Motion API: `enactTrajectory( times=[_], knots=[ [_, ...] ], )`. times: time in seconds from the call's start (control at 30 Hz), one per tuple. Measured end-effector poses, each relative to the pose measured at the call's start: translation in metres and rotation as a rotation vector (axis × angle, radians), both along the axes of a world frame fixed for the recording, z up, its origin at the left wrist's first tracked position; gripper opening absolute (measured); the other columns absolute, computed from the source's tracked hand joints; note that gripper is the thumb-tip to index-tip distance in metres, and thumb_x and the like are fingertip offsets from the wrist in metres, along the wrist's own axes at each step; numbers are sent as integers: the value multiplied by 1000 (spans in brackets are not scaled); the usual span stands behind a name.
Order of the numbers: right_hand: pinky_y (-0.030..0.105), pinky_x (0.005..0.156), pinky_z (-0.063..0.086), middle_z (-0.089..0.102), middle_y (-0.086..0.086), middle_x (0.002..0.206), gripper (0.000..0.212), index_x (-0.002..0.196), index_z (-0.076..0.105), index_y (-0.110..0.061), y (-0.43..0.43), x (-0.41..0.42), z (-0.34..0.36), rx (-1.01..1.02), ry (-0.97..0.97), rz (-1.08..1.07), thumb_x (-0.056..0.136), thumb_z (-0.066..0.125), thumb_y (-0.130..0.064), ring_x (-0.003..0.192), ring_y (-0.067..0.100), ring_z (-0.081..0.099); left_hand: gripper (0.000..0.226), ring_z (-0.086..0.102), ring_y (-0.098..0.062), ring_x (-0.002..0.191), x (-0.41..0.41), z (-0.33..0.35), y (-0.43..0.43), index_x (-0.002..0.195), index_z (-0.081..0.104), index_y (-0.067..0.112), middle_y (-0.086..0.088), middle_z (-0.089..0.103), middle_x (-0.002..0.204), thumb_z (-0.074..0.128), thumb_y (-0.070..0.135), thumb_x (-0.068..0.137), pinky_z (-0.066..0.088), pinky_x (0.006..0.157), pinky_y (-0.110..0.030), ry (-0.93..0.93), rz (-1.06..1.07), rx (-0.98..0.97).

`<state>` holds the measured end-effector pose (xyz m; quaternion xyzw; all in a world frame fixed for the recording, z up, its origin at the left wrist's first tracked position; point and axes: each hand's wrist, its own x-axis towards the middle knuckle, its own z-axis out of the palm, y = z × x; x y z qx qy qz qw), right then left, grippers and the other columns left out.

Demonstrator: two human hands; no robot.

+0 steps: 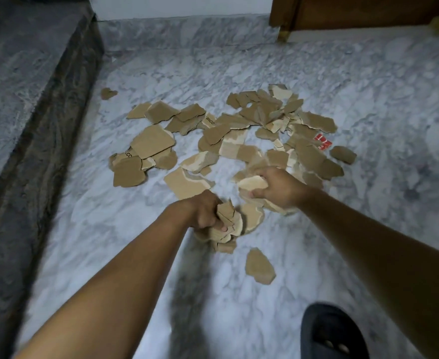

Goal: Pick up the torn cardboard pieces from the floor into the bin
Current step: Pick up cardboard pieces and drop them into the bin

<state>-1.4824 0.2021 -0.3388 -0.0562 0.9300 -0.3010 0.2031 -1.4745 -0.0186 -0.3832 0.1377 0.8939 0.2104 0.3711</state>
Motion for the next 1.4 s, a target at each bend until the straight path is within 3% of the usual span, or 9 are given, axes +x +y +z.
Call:
enactTrajectory(
  times=[0.07, 0.17, 0.33, 0.47, 0.67, 0.8, 1.07, 1.27, 1.4],
  knots=[
    [31, 102, 44, 57, 6, 138, 54, 137, 53, -14, 13, 15, -24, 150, -11, 65, 88, 72, -27, 125, 24, 55, 47, 55, -30, 110, 7, -23, 24, 114, 66, 27, -8, 55, 118, 78, 41, 71, 49, 94, -44, 164, -114, -144],
    [34, 95, 45, 61, 11, 126, 50, 134, 50, -18, 34, 38, -55, 315, -60, 90, 90, 65, -37, 120, 29, 56, 58, 43, -37, 119, 18, -42, 39, 134, 51, 31, -8, 34, 132, 67, 28, 79, 43, 100, -46, 266, -135, -187],
    [33, 93, 46, 61, 12, 128, 54, 134, 49, -15, 47, 31, -66, 367, -123, 42, 87, 70, -33, 118, 29, 58, 41, 60, -26, 98, 18, -34, 35, 118, 59, 21, -8, 66, 109, 66, 12, 79, 43, 79, -26, 259, -25, 10],
    [33, 94, 41, 51, 12, 137, 73, 138, 47, -7, 45, 14, -40, 280, -164, 38, 81, 77, -41, 123, 29, 51, 42, 57, -23, 88, 6, -20, 19, 112, 48, 14, -3, 61, 95, 72, 12, 78, 37, 71, -26, 285, 168, 125],
    [38, 96, 45, 43, 8, 137, 79, 139, 47, -15, -15, 63, -31, 502, -426, 515, 77, 76, -55, 122, 31, 50, 44, 63, -27, 106, -24, 0, -22, 116, 66, 15, -6, 70, 110, 80, 25, 76, 49, 91, -32, 285, 250, 56],
    [34, 77, 36, 30, 13, 134, 63, 129, 51, -13, -51, 101, -46, 795, -93, 770, 78, 78, -40, 112, 35, 45, 32, 64, -28, 99, -23, -3, -47, 108, 68, 15, -6, 72, 101, 78, 19, 77, 51, 91, -38, 268, 310, 88],
    [43, 91, 42, 56, 7, 121, 69, 126, 46, -16, -57, 80, -55, 749, -206, 721, 72, 85, -32, 111, 30, 58, 39, 64, -28, 103, -6, -19, -67, 117, 68, 13, -8, 72, 108, 75, 25, 80, 42, 79, -24, 290, 382, 17],
    [21, 51, 47, 55, 3, 123, 82, 137, 40, -15, -17, 8, -29, 295, -206, 318, 70, 87, -21, 95, 22, 58, 32, 64, -23, 92, -30, -4, -57, 103, 71, 8, -6, 72, 97, 80, 26, 78, 42, 74, -25, 263, 424, 59],
    [32, 91, 52, 53, 10, 141, 95, 148, 37, -17, 15, -51, -29, 219, -81, 87, 68, 88, -28, 122, 26, 55, 28, 59, -20, 82, -53, 7, -45, 98, 71, 7, -5, 67, 87, 81, 23, 77, 39, 70, -25, 238, 433, 47]
  ],
)
